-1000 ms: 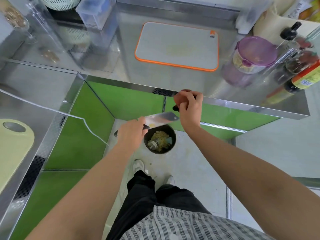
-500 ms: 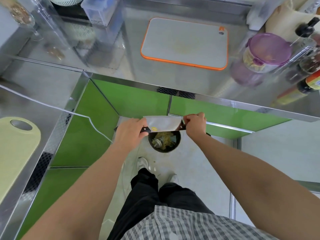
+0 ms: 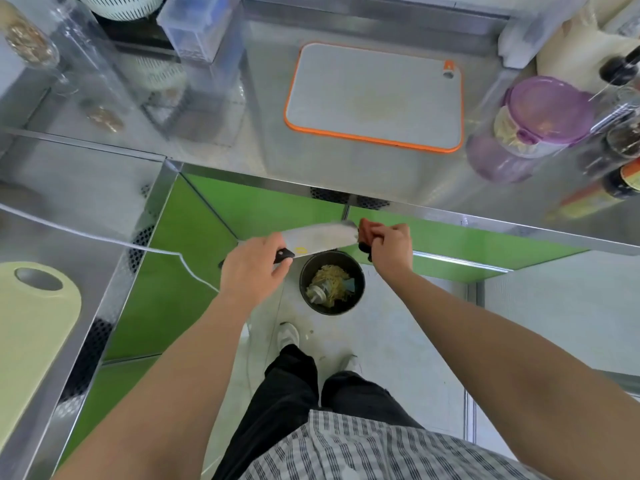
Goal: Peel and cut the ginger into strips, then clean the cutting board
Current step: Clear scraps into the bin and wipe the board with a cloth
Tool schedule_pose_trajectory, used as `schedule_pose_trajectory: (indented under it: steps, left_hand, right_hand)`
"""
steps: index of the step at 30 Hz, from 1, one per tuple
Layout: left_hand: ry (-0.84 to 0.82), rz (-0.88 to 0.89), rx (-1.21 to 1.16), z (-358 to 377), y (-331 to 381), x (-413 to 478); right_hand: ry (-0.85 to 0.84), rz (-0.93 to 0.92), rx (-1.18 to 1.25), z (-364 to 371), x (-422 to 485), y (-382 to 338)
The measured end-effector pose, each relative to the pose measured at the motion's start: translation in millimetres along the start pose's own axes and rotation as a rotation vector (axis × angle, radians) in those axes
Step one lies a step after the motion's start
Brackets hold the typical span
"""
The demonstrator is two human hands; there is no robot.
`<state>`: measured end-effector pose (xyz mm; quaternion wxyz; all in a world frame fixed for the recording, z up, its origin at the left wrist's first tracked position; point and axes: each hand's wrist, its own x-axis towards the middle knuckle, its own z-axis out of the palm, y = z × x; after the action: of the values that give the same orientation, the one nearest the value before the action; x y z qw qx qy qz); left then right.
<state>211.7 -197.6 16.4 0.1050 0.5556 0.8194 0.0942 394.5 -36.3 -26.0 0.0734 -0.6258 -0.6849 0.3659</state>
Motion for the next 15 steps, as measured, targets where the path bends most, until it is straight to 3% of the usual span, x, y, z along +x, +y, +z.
schedule_pose_trajectory:
  steps: [4,9,15]
  left_hand:
    - [0.079,-0.196,-0.064,-17.3,-8.7,16.4]
    - [0.215,-0.398,-0.237,-26.7,-21.9,54.3]
    - [0.197,-0.407,-0.265,-32.8,-45.4,106.1]
  right_hand:
    - [0.108,-0.011,0.386,-4.8,15.4,-28.6]
    - [0.131,0.184,0.751,-20.8,20.1,-69.2]
    - [0.121,0.186,0.822,-12.0,32.7,-96.7]
